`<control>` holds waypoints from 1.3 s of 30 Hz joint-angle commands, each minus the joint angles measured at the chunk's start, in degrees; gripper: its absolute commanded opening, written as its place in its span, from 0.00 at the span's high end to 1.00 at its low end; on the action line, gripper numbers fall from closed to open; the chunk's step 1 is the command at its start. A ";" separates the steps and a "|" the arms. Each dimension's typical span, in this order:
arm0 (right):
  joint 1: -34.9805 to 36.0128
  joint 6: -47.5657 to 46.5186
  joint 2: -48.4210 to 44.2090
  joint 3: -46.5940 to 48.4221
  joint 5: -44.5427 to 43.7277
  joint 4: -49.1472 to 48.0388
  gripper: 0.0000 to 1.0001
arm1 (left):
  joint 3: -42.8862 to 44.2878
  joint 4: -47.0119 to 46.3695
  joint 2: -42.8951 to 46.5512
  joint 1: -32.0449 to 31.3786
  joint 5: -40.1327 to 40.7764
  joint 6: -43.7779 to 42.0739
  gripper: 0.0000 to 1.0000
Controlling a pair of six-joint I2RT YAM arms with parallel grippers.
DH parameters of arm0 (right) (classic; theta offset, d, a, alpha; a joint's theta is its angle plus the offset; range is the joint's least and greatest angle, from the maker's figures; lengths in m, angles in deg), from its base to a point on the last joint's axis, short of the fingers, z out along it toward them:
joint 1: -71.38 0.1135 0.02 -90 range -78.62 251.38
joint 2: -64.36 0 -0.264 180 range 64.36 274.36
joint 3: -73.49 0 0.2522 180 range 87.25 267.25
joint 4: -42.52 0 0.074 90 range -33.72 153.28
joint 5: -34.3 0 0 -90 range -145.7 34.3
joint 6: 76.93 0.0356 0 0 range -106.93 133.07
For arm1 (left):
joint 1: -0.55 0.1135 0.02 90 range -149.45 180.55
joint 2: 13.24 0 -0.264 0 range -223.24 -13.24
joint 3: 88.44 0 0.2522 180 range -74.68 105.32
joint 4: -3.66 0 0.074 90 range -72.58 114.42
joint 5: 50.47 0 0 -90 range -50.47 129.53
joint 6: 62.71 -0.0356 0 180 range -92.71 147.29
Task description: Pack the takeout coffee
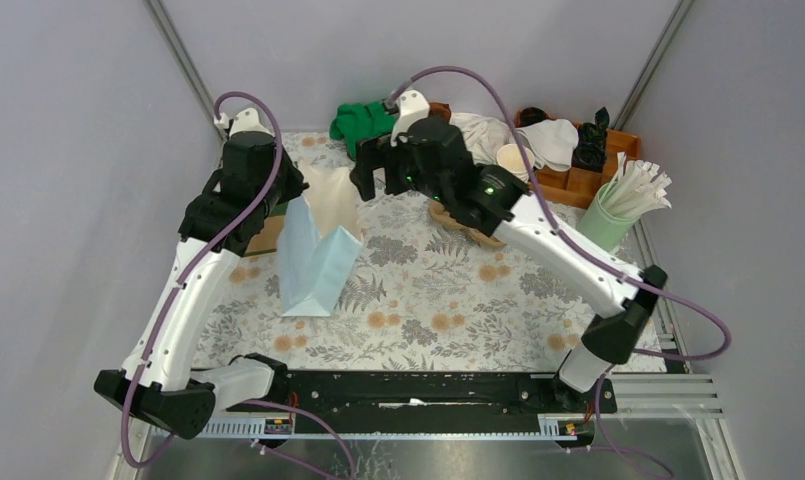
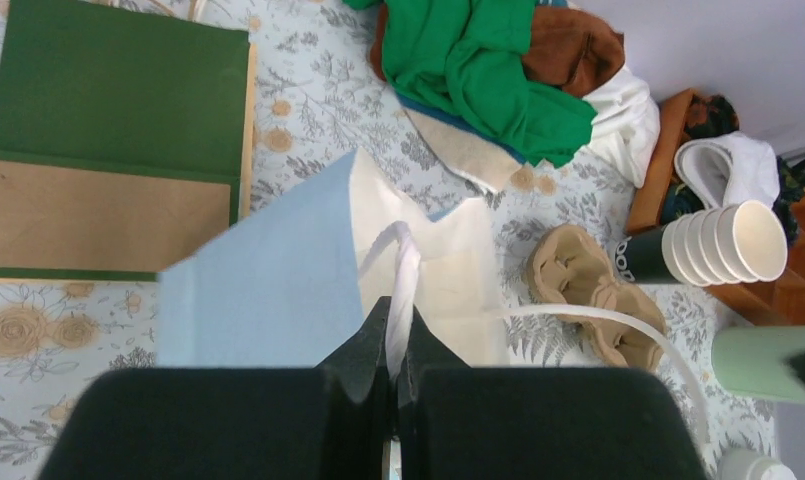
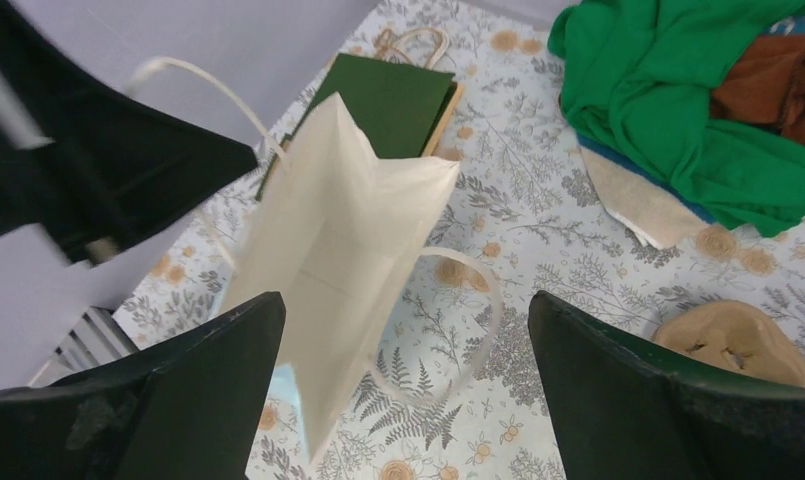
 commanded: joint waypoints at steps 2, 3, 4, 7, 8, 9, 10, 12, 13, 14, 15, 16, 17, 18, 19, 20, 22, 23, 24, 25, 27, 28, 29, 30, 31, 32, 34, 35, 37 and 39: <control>0.51 -0.90 -9.93 -2.40 -1.56 -0.26 0.00 | 1.07 -0.09 -0.81 0.37 -2.72 -0.49 1.00; 0.49 -0.67 -10.95 -3.06 -3.83 0.25 0.00 | 0.74 -0.30 -0.64 0.34 -2.71 -0.38 1.00; 0.48 -0.32 -11.95 -3.77 -5.95 1.00 0.00 | 0.46 -0.51 -0.46 0.34 -2.76 -0.30 1.00; 0.42 1.18 -15.10 -6.97 -13.90 3.11 0.00 | 0.17 -0.71 -0.19 0.33 -2.94 -0.49 1.00; 0.23 1.71 -16.24 -8.58 -16.32 3.48 0.00 | 0.31 -0.65 -0.21 0.33 -2.96 -0.60 1.00; -0.18 2.56 -17.19 -10.67 -18.43 4.07 0.00 | 0.63 -0.52 -0.13 0.33 -3.02 -0.67 1.00; -1.04 4.04 -18.17 -12.17 -19.36 4.55 0.00 | 0.97 -0.41 -0.06 0.33 -3.03 -0.78 1.00; -5.08 7.13 -19.48 -15.23 -16.65 5.14 0.00 | 1.84 0.16 0.04 0.33 -3.22 -0.93 0.97; -7.40 8.75 -19.92 -16.51 -12.99 5.08 0.00 | 2.22 0.61 0.10 0.33 -3.21 -1.14 0.95; -9.09 9.81 -20.15 -17.54 -9.04 4.81 0.00 | 2.46 1.12 0.13 0.33 -3.18 -1.24 0.91; -9.63 10.02 -20.22 -18.03 -6.64 4.39 0.00 | 2.64 1.67 0.21 0.33 -3.05 -1.32 0.88; -9.76 9.64 -20.08 -18.11 -4.09 3.88 0.00 | 2.60 2.33 0.32 0.33 -2.97 -1.33 0.86; -9.77 9.03 -19.70 -17.85 -0.95 3.23 0.00 | 2.59 2.87 0.44 0.37 -2.94 -1.33 0.85; -9.70 8.53 -19.07 -17.29 1.95 2.74 0.00 | 2.33 3.42 0.67 0.34 -2.99 -1.27 0.85; -9.69 8.19 -18.22 -16.29 4.63 2.70 0.00 | 2.03 3.87 1.04 0.34 -3.07 -1.07 0.83; -9.49 7.49 -16.85 -15.27 7.21 2.63 0.00 | 1.46 4.26 1.43 0.33 -3.28 -0.89 0.83; -8.32 5.96 -14.71 -12.86 9.43 2.89 0.00 | 0.14 4.81 2.51 0.33 -3.79 -0.22 0.81; -7.04 4.59 -13.74 -11.76 10.13 2.96 0.00 | -0.54 5.13 3.16 0.34 -3.82 0.07 0.81; -5.61 3.07 -12.96 -10.79 11.14 2.84 0.01 | -1.19 5.43 3.86 0.35 -3.82 0.34 0.81; -4.09 1.58 -12.04 -9.91 11.08 2.62 0.01 | -1.80 5.69 4.62 0.33 -3.88 0.60 0.79; -1.94 -0.50 -10.29 -8.15 11.56 2.06 0.01 | -2.53 6.34 6.12 0.33 -4.14 1.08 0.71; -1.41 -1.30 -9.34 -7.28 11.71 1.95 0.02 | -2.67 6.84 6.80 0.33 -4.32 1.31 0.66; -1.20 -1.86 -8.39 -5.95 11.76 1.71 0.02 | -2.58 7.29 7.59 0.34 -4.55 1.57 0.62; -1.09 -2.66 -7.39 -5.03 11.69 1.33 0.04 | -2.41 7.80 8.06 0.35 -4.84 1.90 0.60; -0.99 -3.67 -6.41 -4.23 11.61 0.87 0.06 | -2.14 8.48 8.55 0.33 -5.33 2.26 0.58; -0.92 -4.71 -5.53 -3.49 11.83 0.27 0.07 | -1.95 8.95 8.95 0.33 -5.89 2.49 0.56; -0.76 -6.92 -3.57 -1.89 12.45 -0.66 0.09 | -1.59 9.98 9.39 0.34 -7.16 2.98 0.52; -0.58 -8.11 -2.37 -0.73 12.60 -0.70 0.09 | -1.49 10.47 9.65 0.34 -7.58 3.30 0.50; -0.31 -10.30 0.15 2.11 12.52 0.11 0.10 | -1.41 11.44 10.08 0.33 -8.38 3.93 0.41; -0.20 -12.40 3.17 5.02 12.42 1.29 0.11 | -1.60 12.34 10.60 0.33 -8.86 4.76 0.31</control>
